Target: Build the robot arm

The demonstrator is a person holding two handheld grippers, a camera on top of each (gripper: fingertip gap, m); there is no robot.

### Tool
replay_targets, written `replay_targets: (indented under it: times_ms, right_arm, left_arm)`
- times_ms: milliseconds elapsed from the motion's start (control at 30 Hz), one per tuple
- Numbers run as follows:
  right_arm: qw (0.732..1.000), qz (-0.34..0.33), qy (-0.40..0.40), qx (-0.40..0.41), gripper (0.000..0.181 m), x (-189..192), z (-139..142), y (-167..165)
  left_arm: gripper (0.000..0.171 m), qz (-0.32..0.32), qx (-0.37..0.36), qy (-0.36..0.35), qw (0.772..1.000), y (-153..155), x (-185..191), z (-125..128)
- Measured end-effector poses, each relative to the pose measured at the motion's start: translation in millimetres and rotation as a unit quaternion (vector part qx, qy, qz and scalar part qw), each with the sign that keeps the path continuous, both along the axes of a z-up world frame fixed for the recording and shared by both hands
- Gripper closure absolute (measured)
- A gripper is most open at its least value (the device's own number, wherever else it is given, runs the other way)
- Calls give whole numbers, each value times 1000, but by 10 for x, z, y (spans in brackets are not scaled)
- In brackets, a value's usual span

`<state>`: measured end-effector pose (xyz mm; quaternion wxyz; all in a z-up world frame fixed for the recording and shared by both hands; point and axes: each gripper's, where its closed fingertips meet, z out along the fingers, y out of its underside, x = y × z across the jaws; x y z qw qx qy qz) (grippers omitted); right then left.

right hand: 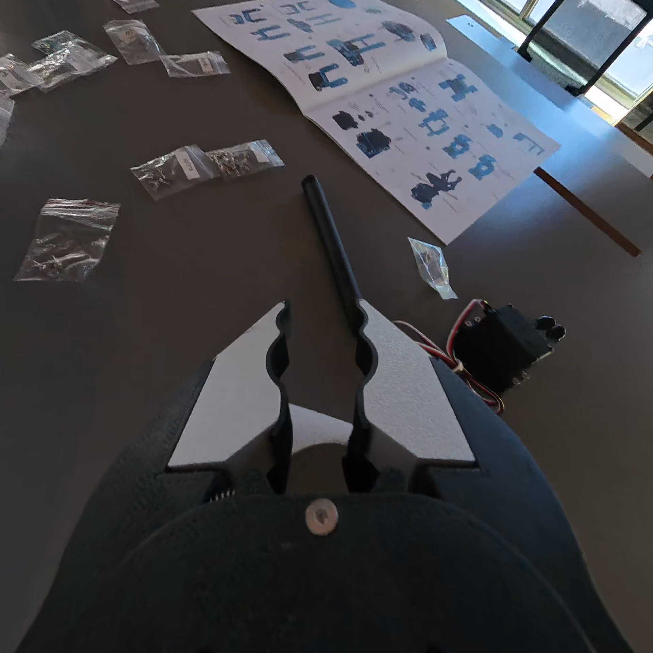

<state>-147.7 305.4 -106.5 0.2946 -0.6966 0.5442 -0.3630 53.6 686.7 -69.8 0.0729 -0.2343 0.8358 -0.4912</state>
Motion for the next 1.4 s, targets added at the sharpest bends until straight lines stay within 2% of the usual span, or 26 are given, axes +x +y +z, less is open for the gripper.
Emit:
replay_targets:
  times_ms: [100, 167, 367, 500, 600, 867, 1133, 1267, 1400]
  right_arm:
    - [1000, 14, 5, 15, 147, -11, -15, -46]
    - [998, 38, 0, 41, 148, 27, -14, 81]
    - [977, 163, 2, 138, 149, 150, -94, 1000]
    - [960, 227, 28, 161, 149, 154, -210, 1465]
    - [956, 241, 46, 158, 149, 166, -293, 1584]
    - [948, 266, 27, 173, 153, 319, -198, 1795]
    - [962, 249, 20, 112, 153, 636, -181, 2007]
    - [977, 195, 4, 81, 154, 894, -63, 1973]
    - [993, 105, -41, 48, 154, 1168, 192, 1955]
  left_arm:
    - [154, 8, 2, 5, 1000, -71, -119, -1]
    - [154, 13, 3, 2, 1000, -102, -176, 27]
    - [155, 24, 10, -4, 1000, -113, -281, 111]
    - [155, 33, 12, -10, 999, -66, -349, 138]
    - [155, 41, 16, -6, 999, 1, -393, 104]
    - [156, 75, 20, -10, 997, 325, -383, 107]
    - [156, 101, 10, -18, 995, 897, -74, 146]
    - [157, 95, 9, -21, 995, 1221, 278, 104]
    - [157, 65, 0, -31, 997, 1593, 786, 48]
